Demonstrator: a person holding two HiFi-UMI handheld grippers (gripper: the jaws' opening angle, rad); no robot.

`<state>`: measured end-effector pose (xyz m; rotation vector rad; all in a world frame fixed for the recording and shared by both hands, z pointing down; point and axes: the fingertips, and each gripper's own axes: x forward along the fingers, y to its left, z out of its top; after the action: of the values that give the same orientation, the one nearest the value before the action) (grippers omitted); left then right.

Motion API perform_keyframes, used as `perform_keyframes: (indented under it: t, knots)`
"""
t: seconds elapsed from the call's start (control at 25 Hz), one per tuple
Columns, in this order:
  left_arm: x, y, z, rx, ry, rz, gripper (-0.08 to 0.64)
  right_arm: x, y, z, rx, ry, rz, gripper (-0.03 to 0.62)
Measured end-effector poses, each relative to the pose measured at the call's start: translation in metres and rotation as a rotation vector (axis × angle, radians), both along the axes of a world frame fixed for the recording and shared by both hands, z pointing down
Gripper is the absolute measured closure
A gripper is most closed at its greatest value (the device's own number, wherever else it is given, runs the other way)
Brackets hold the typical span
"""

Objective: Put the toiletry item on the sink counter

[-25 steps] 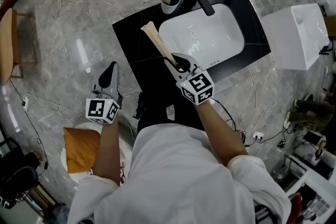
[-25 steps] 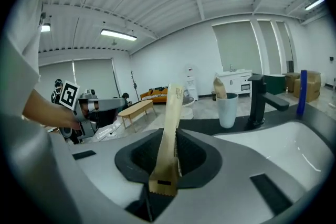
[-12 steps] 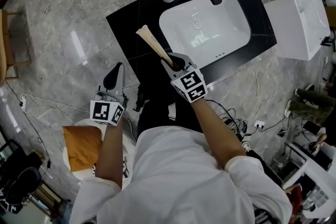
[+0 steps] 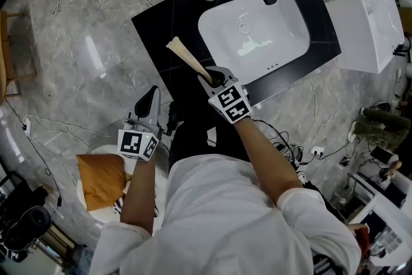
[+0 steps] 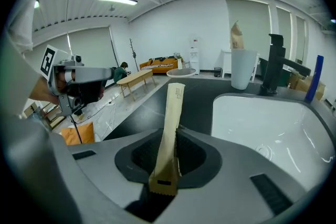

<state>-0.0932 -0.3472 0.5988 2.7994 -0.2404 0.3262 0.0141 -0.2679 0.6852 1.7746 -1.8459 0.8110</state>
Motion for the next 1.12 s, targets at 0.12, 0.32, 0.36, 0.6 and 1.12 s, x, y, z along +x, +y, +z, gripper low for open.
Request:
perform_keyframes:
  t: [0.12,0.32,0.36,0.6,1.12]
  knots:
    - [-0.001,0.004,0.002,-0.007,-0.001,0.008,0.545,-0.003,-0.002,0.003,-0.014,0.0,-0.007,0.518]
    - [0.001,0.007,0.0,-0.007,0.004,0.032,0.545,-0.006,-0.005,0.004,-0.013,0.003,-0.014,0.518]
    - [0.003,0.007,-0.002,-0.007,0.006,0.041,0.545,-0.006,-0.005,0.003,-0.007,-0.008,-0.012,0.504]
    - [0.039,0.005,-0.036,0.027,0.062,0.106,0.545,0.026,0.005,-0.068,0.186,-0.055,0.066,0.445]
    - [0.106,0.081,-0.18,0.154,0.239,0.185,0.544,0.08,0.157,-0.327,0.708,0.0,0.09,0.565]
